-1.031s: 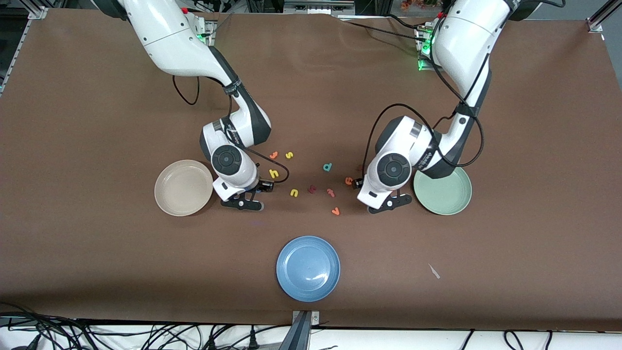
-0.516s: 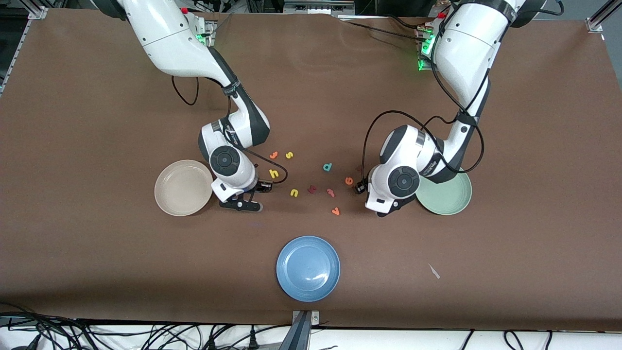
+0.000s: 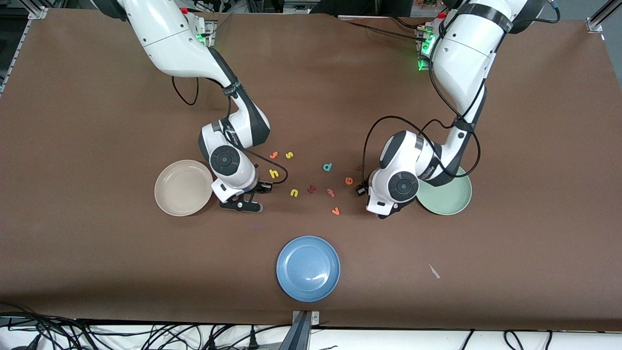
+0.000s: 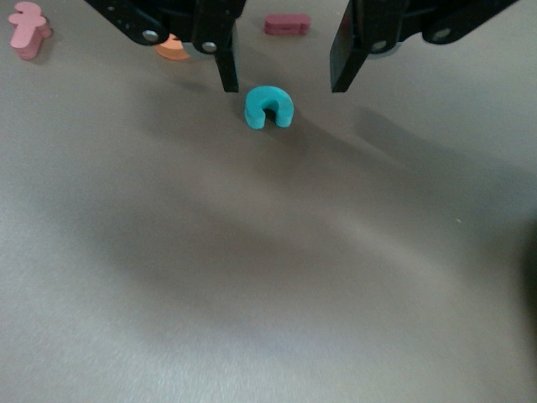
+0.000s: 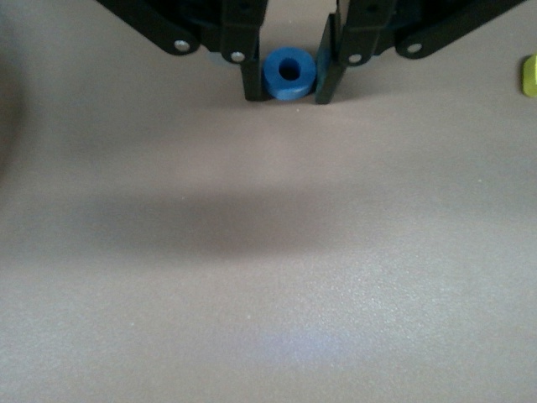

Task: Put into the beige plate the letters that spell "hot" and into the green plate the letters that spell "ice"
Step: 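Grasp the blue o with the right gripper while the left gripper grasps teal, then drop the blue o on the cream plate while the left gripper releases teal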

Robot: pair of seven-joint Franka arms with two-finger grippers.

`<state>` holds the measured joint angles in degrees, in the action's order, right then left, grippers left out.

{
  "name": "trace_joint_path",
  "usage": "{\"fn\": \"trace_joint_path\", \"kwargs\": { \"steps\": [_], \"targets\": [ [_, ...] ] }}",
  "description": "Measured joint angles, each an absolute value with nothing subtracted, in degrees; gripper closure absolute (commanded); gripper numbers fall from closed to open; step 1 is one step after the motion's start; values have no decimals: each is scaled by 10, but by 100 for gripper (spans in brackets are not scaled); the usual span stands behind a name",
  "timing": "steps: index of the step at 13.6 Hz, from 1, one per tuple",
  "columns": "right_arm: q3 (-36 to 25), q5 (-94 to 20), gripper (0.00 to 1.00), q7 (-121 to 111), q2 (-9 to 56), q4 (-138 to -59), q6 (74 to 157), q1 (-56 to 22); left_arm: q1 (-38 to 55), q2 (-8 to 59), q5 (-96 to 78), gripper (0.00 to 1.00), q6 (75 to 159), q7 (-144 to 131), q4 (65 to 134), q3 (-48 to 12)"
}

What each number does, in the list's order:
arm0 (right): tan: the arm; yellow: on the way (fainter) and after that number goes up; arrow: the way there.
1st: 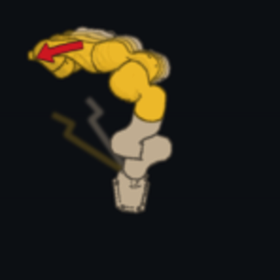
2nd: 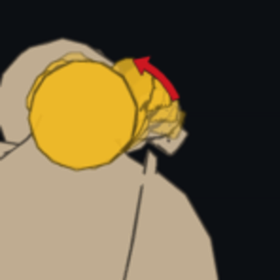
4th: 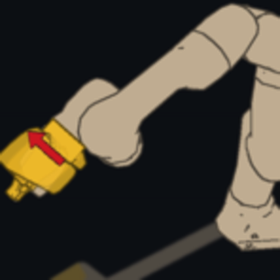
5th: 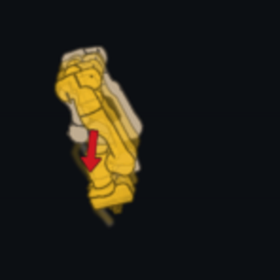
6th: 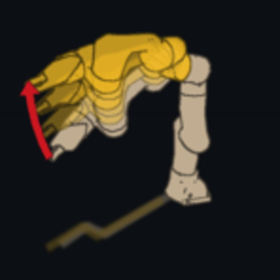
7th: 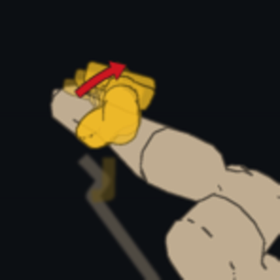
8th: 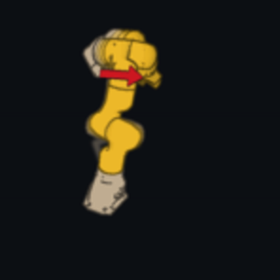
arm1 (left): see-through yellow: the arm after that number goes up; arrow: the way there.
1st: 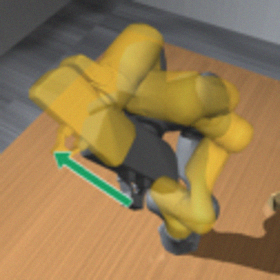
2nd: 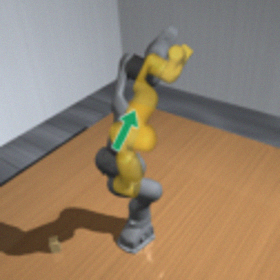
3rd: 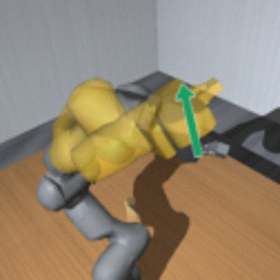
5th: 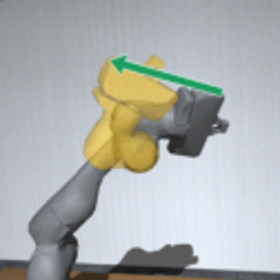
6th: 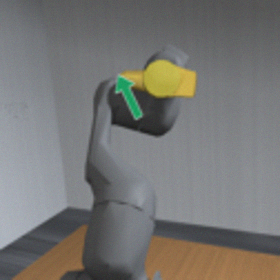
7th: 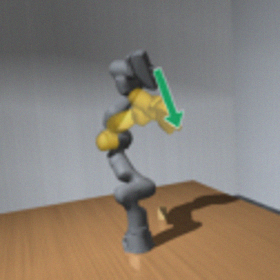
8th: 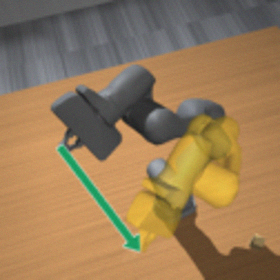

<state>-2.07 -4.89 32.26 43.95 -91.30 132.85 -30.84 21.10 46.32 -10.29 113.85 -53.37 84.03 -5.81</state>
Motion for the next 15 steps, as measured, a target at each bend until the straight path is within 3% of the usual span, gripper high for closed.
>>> {"fn": "trace_joint_path", "kwargs": {
  "steps": [9,13,15],
  "targets": [
    [-21,-48,85,322,439,-912,1335,-309,205,471,-122,56,1152,-534,841,-58],
    [-72,-39,86,239,422,-903,1290,-308,205,476,-122,73,1152,-534,842,-58],
    [-106,-39,86,188,397,-915,1275,-305,205,477,-122,75,1154,-533,842,-58]
  ]
}}
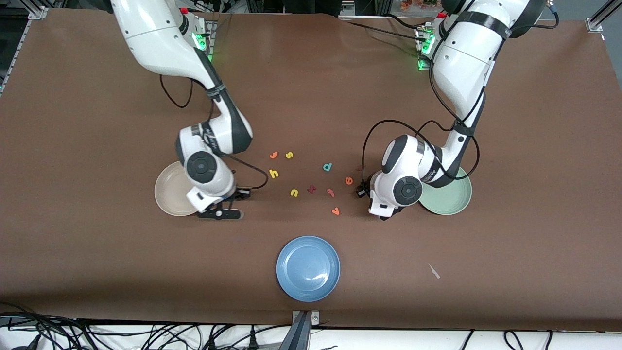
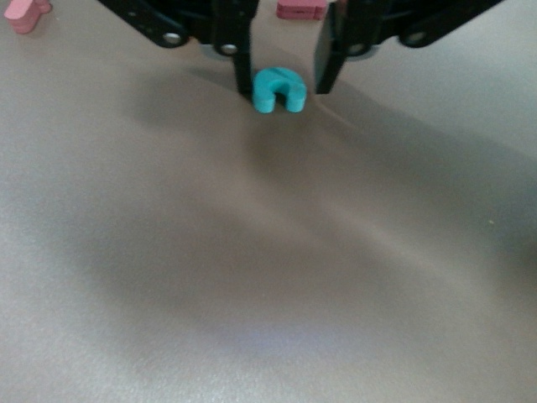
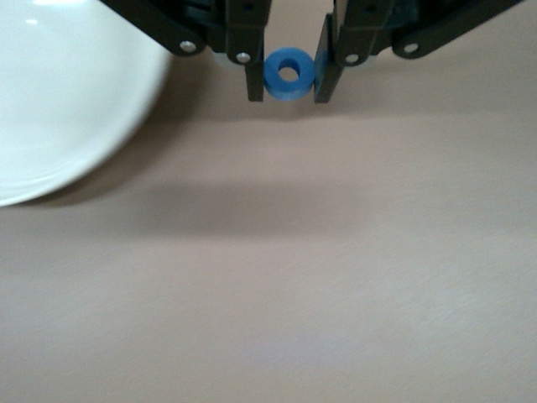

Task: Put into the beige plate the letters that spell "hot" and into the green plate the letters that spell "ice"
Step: 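Drop the blue o on the cream plate while the left gripper releases teal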

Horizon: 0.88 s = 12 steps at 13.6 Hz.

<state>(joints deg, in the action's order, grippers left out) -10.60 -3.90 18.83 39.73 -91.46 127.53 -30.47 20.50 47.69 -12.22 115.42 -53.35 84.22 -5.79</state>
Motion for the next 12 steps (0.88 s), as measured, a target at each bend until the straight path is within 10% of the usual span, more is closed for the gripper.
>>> {"fn": "trace_joint_path", "kwargs": {
  "steps": [5,6,7,12],
  "targets": [
    [-163,-39,75,63,335,-1032,1337,-301,204,477,-123,94,1155,-534,842,-58],
    [-168,-39,18,48,326,-1069,1376,-301,203,477,-123,94,1155,-534,841,-58],
    [-170,-39,0,38,317,-1104,1414,-301,202,477,-123,94,1156,-534,840,-58],
    [-158,-58,0,69,287,-1127,1424,-307,176,443,-123,94,1138,-519,824,-57]
  ]
}}
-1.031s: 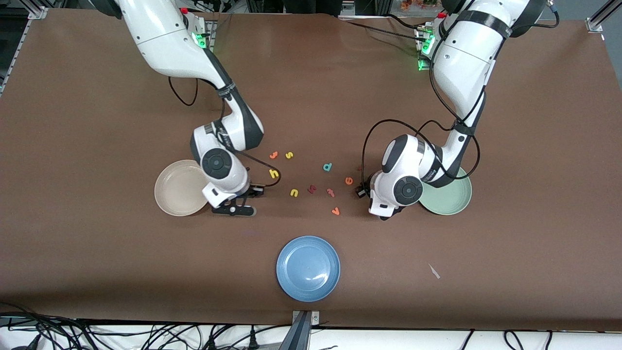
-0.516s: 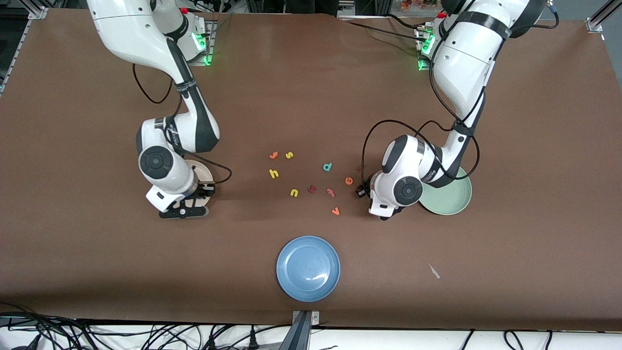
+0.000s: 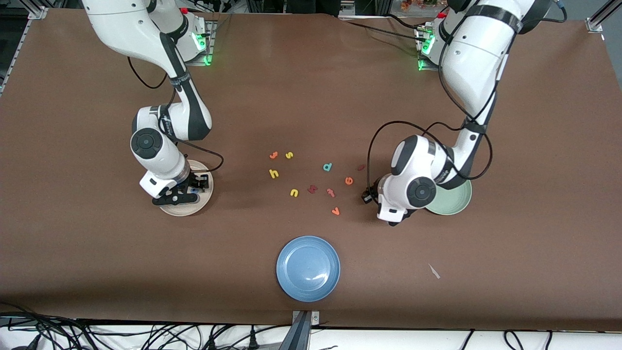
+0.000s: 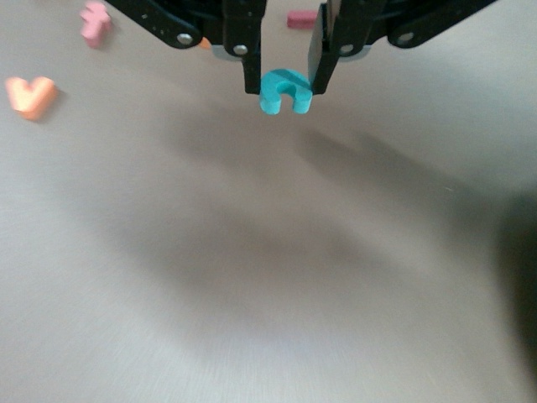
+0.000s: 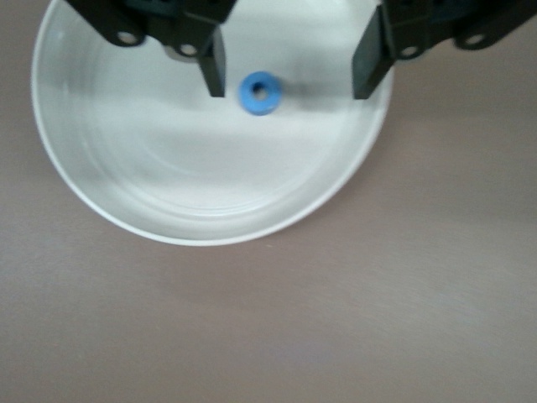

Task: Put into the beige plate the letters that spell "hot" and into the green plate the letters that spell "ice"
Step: 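Drop the blue o on the cream plate while the left gripper releases teal, then move the yellow 4 onto the cream plate while the left gripper grasps red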

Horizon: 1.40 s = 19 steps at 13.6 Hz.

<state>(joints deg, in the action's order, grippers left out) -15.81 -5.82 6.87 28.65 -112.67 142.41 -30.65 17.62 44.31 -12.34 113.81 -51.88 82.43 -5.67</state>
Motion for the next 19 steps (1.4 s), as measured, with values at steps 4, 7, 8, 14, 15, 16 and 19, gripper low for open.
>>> {"fn": "trace_joint_path", "kwargs": {
  "steps": [4,7,8,14,15,16,19],
  "targets": [
    [-114,-60,0,154,283,-1104,1410,-312,116,407,-122,92,1048,-394,822,-51],
    [-79,-60,0,165,293,-1094,1409,-316,71,406,-74,92,1010,-300,830,-51],
    [-68,-59,0,155,299,-1088,1409,-316,65,408,-57,92,1004,-284,837,-51],
    [-20,-59,0,96,329,-1046,1409,-318,37,456,-49,77,1003,-213,853,-49],
    [-14,-59,0,93,338,-1039,1409,-322,28,463,-49,37,1003,-187,853,-49],
    [-12,-59,0,92,348,-1034,1409,-330,20,467,-49,0,1003,-166,853,-49],
    [-11,-59,0,92,374,-1017,1410,-351,16,465,-49,0,1000,-148,851,-50]
  ]
}}
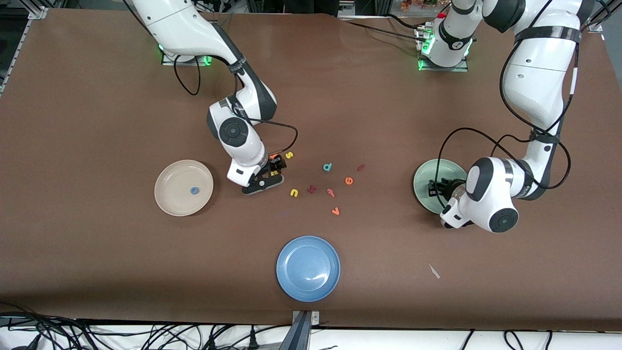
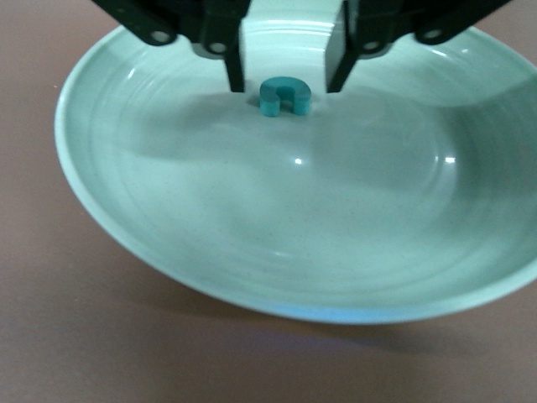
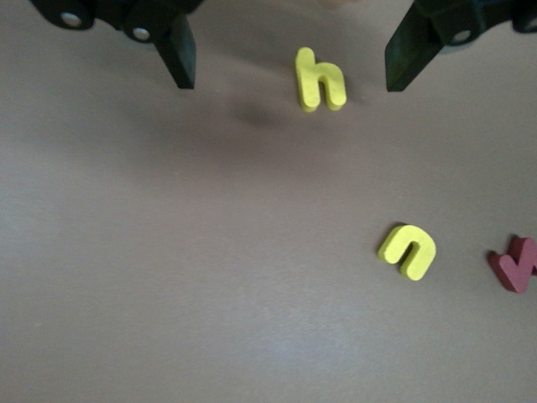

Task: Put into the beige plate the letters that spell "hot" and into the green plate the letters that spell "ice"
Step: 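Move the yellow 4 onto the cream plate while the left gripper grasps red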

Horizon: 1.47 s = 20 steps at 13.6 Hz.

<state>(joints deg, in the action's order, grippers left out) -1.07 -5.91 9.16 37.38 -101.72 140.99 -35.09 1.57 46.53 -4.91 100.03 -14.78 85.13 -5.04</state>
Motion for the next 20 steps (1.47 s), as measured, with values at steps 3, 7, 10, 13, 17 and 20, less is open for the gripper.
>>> {"fn": "trace_joint_path", "kwargs": {
  "steps": [3,7,10,13,17,20],
  "targets": [
    [-11,-59,5,89,381,-1008,1410,-356,18,461,-49,0,982,-147,843,-63],
    [-11,-55,14,85,385,-1008,1409,-355,29,438,-49,0,969,-155,836,-133],
    [-11,-54,19,84,390,-1008,1409,-355,55,434,-43,1,979,-156,836,-173],
    [-11,-52,34,83,396,-1008,1410,-359,124,435,-20,5,1037,-155,841,-181],
    [-11,-45,66,83,396,-1005,1409,-363,230,445,64,10,1081,-142,849,-182],
    [-12,-41,80,83,396,-1003,1409,-363,230,449,113,11,1081,-71,855,-178]
  ]
}}
